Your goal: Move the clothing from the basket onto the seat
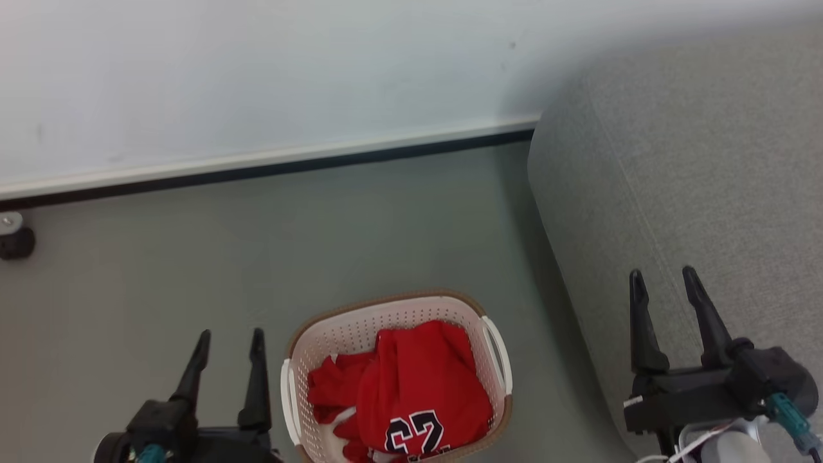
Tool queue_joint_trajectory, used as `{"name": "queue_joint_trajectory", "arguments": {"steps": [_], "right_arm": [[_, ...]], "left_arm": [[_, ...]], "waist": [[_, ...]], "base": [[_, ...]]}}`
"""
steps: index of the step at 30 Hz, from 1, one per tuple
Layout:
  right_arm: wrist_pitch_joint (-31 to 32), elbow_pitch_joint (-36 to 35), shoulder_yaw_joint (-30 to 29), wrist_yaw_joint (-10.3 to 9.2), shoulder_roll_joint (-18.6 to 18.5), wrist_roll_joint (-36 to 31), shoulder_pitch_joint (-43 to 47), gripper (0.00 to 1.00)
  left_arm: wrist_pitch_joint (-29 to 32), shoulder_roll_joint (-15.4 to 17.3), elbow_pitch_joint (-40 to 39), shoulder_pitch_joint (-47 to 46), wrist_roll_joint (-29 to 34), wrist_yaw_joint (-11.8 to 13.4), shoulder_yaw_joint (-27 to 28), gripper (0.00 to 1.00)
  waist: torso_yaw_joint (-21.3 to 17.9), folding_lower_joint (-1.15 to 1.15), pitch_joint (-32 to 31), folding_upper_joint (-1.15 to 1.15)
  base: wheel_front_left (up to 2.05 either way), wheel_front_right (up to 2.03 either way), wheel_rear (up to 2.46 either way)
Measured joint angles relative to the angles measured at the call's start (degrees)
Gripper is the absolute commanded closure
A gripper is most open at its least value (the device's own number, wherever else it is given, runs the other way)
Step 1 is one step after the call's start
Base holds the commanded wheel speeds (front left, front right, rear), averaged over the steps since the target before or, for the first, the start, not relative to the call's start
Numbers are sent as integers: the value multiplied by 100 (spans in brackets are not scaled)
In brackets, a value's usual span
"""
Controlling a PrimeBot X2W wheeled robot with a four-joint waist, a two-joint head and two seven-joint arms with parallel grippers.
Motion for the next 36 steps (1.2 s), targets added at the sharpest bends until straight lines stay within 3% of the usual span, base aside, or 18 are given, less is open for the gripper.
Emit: {"name": "queue_joint_trajectory", "arguments": {"steps": [11, 22, 36], "right_arm": [[0, -153, 25, 3, 9, 1, -525, 0], [0, -311, 58, 3, 15, 2, -1223, 0], [-1, -514, 143, -4, 57, 69, -2106, 0]], "left_arm": [[355, -230, 632, -612, 302, -232, -768, 0], [829, -258, 1451, -1620, 677, -478, -1269, 0], [1341, -291, 2549, -2797, 942, -624, -1471, 0]], "waist": [[-155, 1, 870, 0], [-341, 1, 1794, 0], [-684, 0, 3145, 1]], "base": [[0, 0, 0], [0, 0, 0], [0, 0, 0]]}}
